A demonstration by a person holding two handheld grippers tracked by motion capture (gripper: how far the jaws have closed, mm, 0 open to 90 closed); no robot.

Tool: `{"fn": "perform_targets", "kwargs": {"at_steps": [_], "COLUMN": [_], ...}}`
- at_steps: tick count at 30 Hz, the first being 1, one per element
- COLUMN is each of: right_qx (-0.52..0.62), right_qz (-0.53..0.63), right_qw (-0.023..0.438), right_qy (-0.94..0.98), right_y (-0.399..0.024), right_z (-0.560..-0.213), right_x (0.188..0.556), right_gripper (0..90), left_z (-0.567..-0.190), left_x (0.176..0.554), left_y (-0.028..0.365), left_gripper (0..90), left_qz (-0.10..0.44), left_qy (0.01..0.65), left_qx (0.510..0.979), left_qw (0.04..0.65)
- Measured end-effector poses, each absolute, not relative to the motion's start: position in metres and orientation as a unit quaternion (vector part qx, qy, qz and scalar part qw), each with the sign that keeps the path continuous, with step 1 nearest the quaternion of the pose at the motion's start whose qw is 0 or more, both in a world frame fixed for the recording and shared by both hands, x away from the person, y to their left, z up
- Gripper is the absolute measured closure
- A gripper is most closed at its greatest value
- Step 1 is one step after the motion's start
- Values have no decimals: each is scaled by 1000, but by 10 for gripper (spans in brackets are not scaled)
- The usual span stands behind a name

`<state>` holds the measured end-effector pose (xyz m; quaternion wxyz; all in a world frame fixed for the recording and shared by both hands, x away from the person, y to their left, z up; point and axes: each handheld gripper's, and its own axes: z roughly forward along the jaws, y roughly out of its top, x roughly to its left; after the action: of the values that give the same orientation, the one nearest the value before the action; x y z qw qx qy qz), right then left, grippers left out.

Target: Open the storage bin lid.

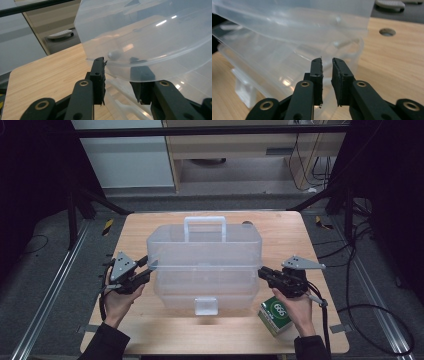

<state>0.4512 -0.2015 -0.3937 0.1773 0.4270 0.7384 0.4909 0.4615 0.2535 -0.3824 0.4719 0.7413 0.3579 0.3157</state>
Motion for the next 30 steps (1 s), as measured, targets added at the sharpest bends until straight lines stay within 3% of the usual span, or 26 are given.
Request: {"fn": "perform_targets", "kwargs": {"at_steps": [6,30], "right_qx": [439,450], "right_qz": [459,431], "right_qw": [168,149], "right_qy": [754,768], "right_y": [-199,-192], "right_z": [-407,-416], "right_x": [457,461], "right_gripper": [742,794], "left_z": [-382,-369], "left_x": [462,471], "left_y": [254,254], "left_gripper": [647,658], "left_qz": [315,302], "left_qy": [358,378], "left_qx": [742,731], "left_qw": [471,481]}}
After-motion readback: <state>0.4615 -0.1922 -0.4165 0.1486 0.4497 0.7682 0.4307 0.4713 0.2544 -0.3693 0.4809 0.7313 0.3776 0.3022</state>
